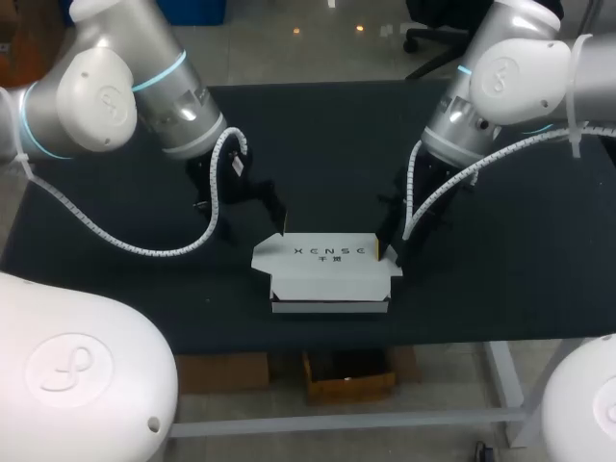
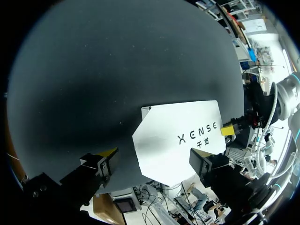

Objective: Assemble the packaging by folding the flat box into shape, placing the metal phone stand inside, and closing the box properly

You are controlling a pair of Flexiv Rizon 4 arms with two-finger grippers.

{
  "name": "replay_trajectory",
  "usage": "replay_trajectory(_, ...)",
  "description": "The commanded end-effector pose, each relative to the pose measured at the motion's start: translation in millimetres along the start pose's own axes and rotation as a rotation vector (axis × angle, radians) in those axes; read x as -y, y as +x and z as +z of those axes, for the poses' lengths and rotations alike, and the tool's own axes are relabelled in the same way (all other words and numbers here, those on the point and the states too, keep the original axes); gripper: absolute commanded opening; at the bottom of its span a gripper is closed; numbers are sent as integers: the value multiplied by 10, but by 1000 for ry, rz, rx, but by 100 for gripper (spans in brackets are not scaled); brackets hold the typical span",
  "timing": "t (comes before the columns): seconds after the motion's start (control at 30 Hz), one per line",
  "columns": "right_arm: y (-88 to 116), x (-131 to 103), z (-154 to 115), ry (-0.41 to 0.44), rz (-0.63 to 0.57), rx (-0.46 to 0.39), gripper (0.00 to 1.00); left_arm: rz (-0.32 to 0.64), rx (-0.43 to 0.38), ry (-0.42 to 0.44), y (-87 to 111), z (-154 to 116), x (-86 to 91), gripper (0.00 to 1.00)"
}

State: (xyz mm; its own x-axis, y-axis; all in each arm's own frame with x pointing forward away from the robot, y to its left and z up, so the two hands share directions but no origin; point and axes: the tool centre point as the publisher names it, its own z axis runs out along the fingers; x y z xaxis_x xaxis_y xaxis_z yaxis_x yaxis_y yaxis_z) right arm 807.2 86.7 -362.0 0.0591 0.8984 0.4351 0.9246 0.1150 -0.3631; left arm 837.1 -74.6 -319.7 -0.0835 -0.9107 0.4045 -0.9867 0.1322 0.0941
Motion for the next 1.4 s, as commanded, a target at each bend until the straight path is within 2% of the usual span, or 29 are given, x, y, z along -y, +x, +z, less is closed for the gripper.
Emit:
replay_trajectory(0.03,16,6,-14,-2,-1,3,38,-43,25,-11,71,-51,76,100)
replay_trajectory(0.2,18,8,4,-1,2,2,38,-69,55,-55,186,-104,87,100)
replay_trajectory(0.23,17,9,6,0,3,1,38,-69,57,-73,192,-106,81,87)
replay_trajectory(0.27,15,11,9,0,3,1,38,-75,57,-74,197,-108,68,47)
replay_trajectory(0.33,9,13,14,0,5,0,38,-79,56,-86,197,-82,22,42)
replay_trajectory(0.73,0,23,18,-2,5,-3,38,-85,61,-87,181,263,-226,40)
replay_trajectory(1.4,5,53,14,-8,7,-8,37,-114,77,-60,171,393,-311,36)
